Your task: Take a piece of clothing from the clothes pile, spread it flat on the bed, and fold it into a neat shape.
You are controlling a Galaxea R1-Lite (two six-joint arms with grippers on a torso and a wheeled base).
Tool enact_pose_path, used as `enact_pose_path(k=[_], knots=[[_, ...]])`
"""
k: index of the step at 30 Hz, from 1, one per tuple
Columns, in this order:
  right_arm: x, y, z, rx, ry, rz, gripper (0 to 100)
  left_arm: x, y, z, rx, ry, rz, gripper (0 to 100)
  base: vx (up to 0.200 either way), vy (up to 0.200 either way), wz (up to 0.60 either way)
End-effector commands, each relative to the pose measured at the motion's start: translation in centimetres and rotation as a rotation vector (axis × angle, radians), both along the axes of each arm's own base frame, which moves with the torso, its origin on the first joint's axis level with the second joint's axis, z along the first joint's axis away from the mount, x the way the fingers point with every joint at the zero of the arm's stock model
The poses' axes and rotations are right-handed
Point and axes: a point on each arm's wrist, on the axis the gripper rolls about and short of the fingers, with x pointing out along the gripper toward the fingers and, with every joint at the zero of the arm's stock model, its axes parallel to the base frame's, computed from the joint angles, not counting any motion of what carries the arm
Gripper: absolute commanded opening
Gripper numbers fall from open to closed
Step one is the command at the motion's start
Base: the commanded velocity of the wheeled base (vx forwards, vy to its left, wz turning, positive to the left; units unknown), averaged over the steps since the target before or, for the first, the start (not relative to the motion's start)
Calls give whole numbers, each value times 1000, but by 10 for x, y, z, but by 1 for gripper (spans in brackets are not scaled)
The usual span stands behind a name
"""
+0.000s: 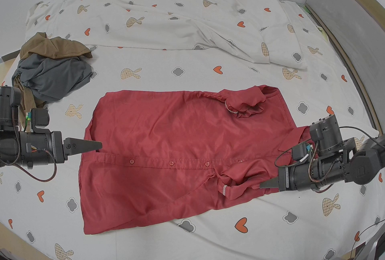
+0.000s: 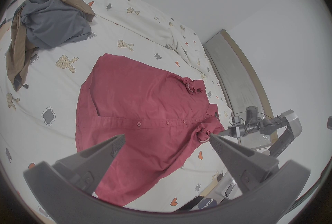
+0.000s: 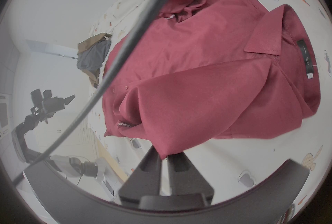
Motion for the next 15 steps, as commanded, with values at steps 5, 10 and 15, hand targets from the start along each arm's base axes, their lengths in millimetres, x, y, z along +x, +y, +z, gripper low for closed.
enact_pose_path(k=[5, 10, 15], knots=[[33, -3, -9, 10, -10, -52, 100, 0, 0, 0, -1, 1, 0, 100, 0, 0, 0], [16, -8, 10, 33, -66, -41, 100, 0, 0, 0, -1, -1, 0, 100, 0, 0, 0], [11, -4, 1, 15, -34, -24, 100, 0, 0, 0, -1, -1, 0, 100, 0, 0, 0]])
